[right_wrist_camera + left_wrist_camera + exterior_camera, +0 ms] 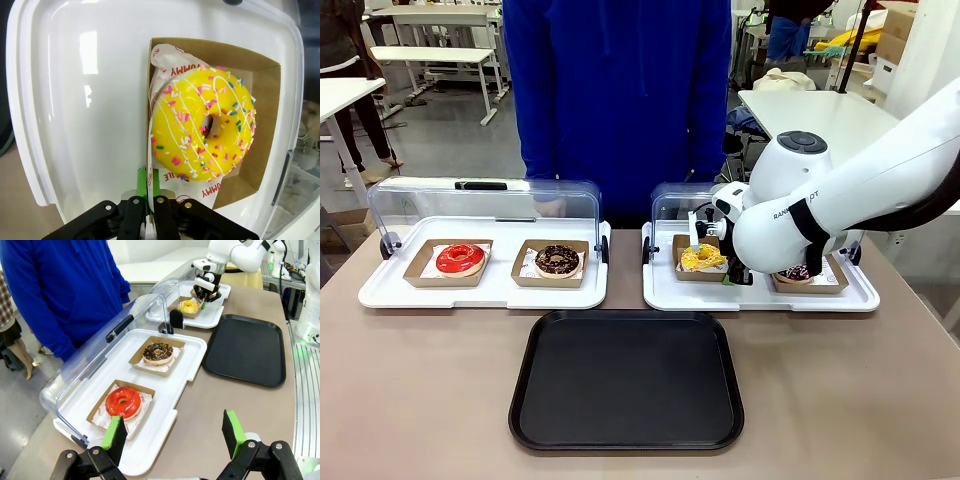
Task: Move the third donut from the left to the tray.
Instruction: Pick up the Paper togo box containing the Donut indicated by the person and place it on the Handle tray.
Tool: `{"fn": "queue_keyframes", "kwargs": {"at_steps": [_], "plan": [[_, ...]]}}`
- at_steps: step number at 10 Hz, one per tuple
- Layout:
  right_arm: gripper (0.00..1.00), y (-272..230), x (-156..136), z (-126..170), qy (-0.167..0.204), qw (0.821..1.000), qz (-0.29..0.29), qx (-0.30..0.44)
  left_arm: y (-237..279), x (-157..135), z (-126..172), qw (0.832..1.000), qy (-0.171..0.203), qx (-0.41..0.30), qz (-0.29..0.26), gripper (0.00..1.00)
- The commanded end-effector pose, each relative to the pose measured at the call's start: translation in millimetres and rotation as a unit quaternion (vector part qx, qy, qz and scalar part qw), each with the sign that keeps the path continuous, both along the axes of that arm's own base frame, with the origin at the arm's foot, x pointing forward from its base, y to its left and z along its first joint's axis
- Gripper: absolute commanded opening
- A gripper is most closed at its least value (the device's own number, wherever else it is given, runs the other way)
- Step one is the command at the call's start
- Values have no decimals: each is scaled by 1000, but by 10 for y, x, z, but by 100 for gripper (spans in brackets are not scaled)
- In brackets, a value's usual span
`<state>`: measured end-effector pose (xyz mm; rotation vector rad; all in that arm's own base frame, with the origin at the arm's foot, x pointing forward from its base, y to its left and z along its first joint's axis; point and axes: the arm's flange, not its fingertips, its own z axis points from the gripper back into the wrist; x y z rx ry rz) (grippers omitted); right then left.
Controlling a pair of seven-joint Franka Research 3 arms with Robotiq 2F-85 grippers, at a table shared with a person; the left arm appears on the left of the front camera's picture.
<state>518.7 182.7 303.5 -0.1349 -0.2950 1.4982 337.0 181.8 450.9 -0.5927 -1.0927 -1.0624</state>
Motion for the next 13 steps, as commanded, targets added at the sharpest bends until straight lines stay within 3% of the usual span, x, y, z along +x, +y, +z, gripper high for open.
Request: {"fn": "queue_keyframes", "kwargs": {"at_steps": [1,3,6,8,13], "plan": [[0,0,0,0,0,1000,0,0,-7,2,3,1000,-12,-7,-2,100],[2,0,0,0,0,1000,0,0,-7,2,3,1000,-12,-7,-2,100],[2,16,-384,491,-49,998,-8,28,-7,2,3,1000,-12,-7,-2,100],[2,21,-648,777,-59,998,-14,20,-7,2,3,1000,-12,-7,-2,100],[2,316,-1479,1026,-25,1000,5,13,-7,2,3,1000,-12,-7,-2,100]]}}
